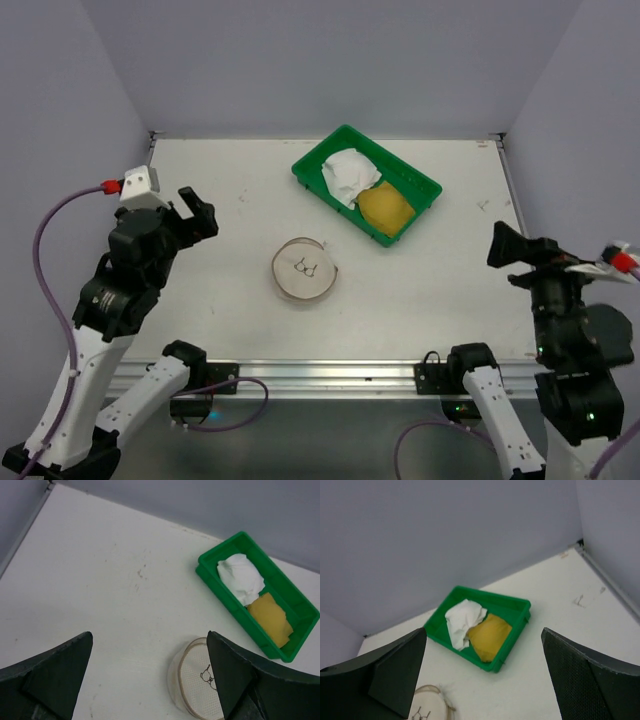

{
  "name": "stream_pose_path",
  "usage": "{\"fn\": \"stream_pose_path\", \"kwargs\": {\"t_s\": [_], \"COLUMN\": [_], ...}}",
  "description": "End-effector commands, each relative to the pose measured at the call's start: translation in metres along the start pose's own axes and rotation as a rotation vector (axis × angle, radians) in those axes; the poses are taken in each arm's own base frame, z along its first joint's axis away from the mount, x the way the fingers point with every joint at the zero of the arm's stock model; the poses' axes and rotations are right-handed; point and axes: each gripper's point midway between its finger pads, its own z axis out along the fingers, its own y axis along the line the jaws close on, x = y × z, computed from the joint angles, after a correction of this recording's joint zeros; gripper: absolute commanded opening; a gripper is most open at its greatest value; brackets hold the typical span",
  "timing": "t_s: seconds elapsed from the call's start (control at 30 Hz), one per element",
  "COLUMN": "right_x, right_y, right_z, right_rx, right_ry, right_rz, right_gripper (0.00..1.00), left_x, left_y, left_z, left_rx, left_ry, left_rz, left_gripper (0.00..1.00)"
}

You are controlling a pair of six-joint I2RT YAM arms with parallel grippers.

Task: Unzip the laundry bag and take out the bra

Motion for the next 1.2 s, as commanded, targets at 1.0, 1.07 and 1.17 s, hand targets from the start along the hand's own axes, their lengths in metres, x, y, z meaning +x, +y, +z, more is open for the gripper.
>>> {"fn": "stream_pose_path", "kwargs": {"t_s": [1.0, 1.07, 1.17], "right_x": [-0.039, -0.038, -0.037], "right_y": [0.009, 0.009, 0.009], "right_z": [-0.091, -0.091, -0.091], "right_rx": [-0.261, -0.264, -0.267], "right_ry": [-0.248, -0.247, -0.246], "right_rz": [-0.197, -0.195, -0.198], "right_gripper": [0.99, 0.99, 0.99], "left_x": [-0.055, -0.054, -0.051], "left_y": [0.051, 0.05, 0.049], "left_z": [-0.117, -0.115, -0.112], "left_rx": [0.052, 0.049, 0.054], "left_ry": [-0.339, -0.336, -0.323], "left_rz": [0.024, 0.023, 0.017], "left_gripper": [1.0, 1.0, 1.0]}}
